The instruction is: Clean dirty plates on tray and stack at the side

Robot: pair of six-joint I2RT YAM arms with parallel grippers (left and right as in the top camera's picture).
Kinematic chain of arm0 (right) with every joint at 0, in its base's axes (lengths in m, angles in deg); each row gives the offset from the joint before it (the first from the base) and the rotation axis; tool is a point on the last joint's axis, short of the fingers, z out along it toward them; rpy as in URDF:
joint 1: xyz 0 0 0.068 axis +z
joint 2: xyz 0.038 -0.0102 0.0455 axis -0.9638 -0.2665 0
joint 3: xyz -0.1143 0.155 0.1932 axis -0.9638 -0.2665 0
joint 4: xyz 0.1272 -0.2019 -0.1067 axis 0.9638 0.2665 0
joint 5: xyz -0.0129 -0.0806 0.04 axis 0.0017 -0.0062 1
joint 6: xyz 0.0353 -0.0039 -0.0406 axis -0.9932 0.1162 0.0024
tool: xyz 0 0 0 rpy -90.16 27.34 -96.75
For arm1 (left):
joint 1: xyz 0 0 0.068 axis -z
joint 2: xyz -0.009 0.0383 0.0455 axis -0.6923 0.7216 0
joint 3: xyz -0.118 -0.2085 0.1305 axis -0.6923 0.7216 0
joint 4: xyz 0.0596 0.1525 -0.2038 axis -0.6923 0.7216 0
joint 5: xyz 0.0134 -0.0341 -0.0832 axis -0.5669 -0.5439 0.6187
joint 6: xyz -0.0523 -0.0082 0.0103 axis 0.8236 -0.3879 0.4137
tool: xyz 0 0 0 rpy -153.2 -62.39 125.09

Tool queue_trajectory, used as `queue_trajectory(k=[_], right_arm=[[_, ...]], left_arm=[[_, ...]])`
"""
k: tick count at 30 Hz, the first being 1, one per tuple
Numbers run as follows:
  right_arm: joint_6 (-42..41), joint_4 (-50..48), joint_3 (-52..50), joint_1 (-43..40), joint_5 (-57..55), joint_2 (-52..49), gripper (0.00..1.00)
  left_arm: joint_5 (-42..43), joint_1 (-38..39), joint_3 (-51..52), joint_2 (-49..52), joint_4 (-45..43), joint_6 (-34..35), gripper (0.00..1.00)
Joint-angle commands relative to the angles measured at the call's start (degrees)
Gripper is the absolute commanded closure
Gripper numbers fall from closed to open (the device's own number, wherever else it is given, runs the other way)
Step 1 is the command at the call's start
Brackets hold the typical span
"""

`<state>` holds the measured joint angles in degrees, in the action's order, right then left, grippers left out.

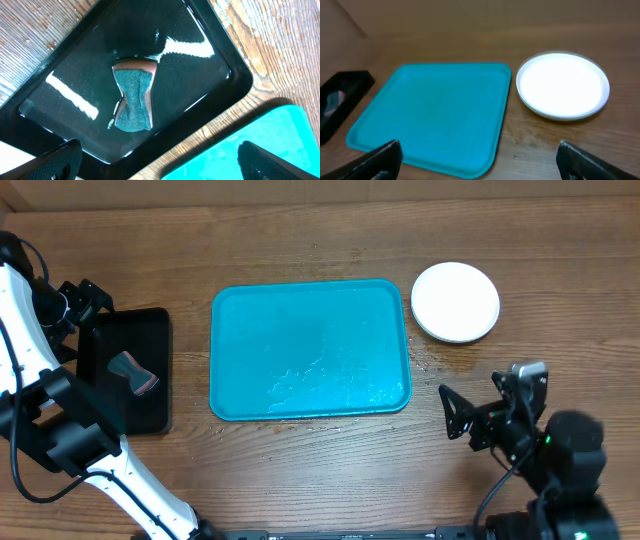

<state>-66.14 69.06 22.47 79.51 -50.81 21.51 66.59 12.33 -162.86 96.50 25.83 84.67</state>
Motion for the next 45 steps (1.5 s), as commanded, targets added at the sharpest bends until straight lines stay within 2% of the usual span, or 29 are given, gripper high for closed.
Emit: queue_trajectory(k=[1, 6, 14, 24, 30, 35, 45], right_arm=[[0.13, -8.46, -9.57, 0.28, 1.03, 6.86, 0.0], [0.13, -18.25, -18.64, 0.33, 0.96, 14.29, 0.0], [0.15, -21.09, -24.87, 0.33, -2.14, 25.24, 0.0], [-0.04, -35.39, -30.36, 1.68, -7.56, 25.38, 0.0], [-0.07, -34.18, -30.25, 2.32, -12.63, 25.38, 0.0], [-0.07, -25.92, -30.25, 2.32, -13.2, 25.38, 0.0], [-0.04, -26.05, -30.25, 2.32, -13.18, 25.38, 0.0]], left_arm=[[0.24, 0.44, -0.33, -0.31, 0.11, -0.24, 0.0], [0.24, 0.42, -0.33, -0.31, 0.11, -0.24, 0.0], [0.22, 0.42, -0.33, -0.31, 0.11, -0.24, 0.0], [0.24, 0.66, -0.33, -0.28, 0.09, -0.24, 0.0], [0.24, 0.66, -0.33, -0.26, 0.09, -0.24, 0.01], [0.24, 0.66, -0.33, -0.26, 0.09, -0.24, 0.01], [0.24, 0.68, -0.33, -0.26, 0.09, -0.24, 0.0]])
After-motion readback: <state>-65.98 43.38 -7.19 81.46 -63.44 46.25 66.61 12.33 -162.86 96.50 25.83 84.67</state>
